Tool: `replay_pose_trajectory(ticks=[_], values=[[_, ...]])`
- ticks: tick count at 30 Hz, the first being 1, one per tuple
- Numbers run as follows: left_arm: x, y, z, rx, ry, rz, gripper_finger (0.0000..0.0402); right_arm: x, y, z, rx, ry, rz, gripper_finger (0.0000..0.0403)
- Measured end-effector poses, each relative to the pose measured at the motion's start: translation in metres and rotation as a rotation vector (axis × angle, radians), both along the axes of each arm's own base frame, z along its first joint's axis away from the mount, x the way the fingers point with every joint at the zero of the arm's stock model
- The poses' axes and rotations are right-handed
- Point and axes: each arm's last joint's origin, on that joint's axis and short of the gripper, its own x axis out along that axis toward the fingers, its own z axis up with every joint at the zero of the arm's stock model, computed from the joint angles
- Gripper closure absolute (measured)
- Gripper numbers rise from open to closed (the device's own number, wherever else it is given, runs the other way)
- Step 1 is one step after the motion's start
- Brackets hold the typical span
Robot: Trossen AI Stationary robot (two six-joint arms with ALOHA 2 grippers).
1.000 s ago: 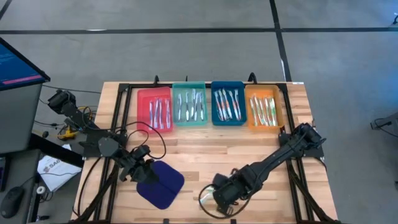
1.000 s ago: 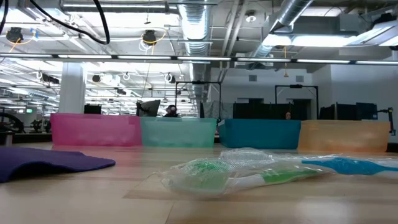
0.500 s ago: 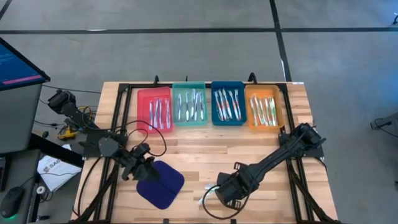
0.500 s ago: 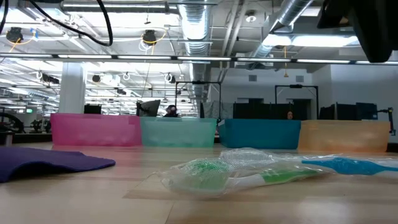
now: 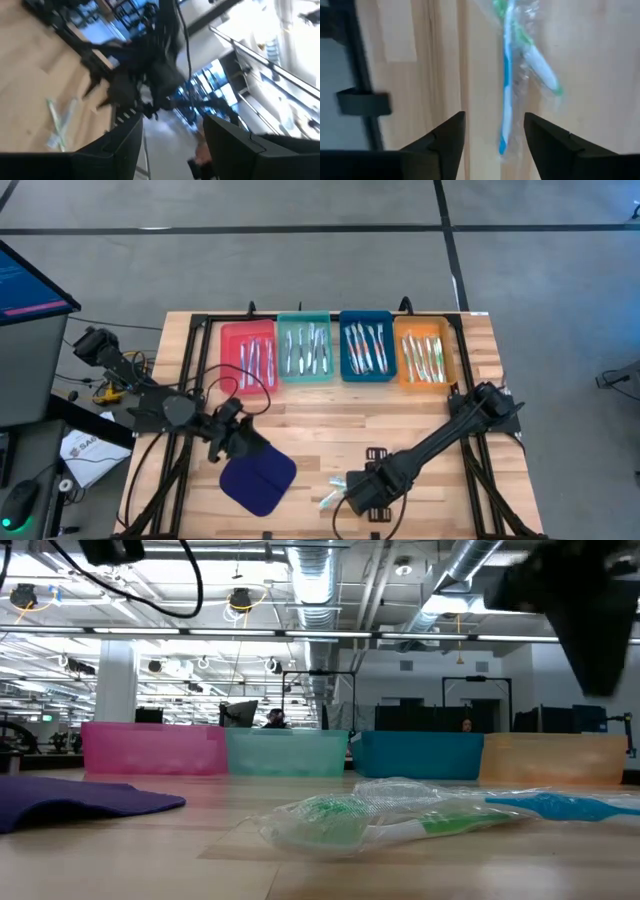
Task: Pick & Place Toothbrushes
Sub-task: Put the blue toothbrush into the red bin
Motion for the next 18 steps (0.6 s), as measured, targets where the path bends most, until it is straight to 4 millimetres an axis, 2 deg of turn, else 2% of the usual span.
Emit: replay_pose_trajectory(ticks=[5, 9, 12, 14, 17, 18], values=[[0.006, 0.01, 0.0, -0.028, 0.007, 0.06, 0.0198, -0.004, 0.011, -0.037, -0.003, 0.1, -0.008, 0.0206], [0.007, 0.013, 0.0, -0.145, 0.035, 0.064, 0.0198, -0.003, 0.014, -0.041, 0.033, 0.119, -0.064, 0.0214], [0.01, 0.015, -0.005, -0.468, 0.194, -0.024, 0.0198, 0.0, 0.016, -0.042, 0.053, 0.094, -0.082, 0.0222], [0.011, 0.011, -0.009, -0.61, 0.295, -0.116, 0.0198, 0.001, 0.018, -0.039, 0.072, 0.068, -0.08, 0.0227], [0.008, 0.005, 0.001, -0.578, 0.261, -0.365, 0.0198, 0.001, 0.019, -0.038, 0.075, 0.065, -0.077, 0.0234], [0.007, 0.005, 0.005, -0.57, 0.225, -0.386, 0.0198, 0.0, 0.019, -0.038, 0.073, 0.067, -0.073, 0.0236]])
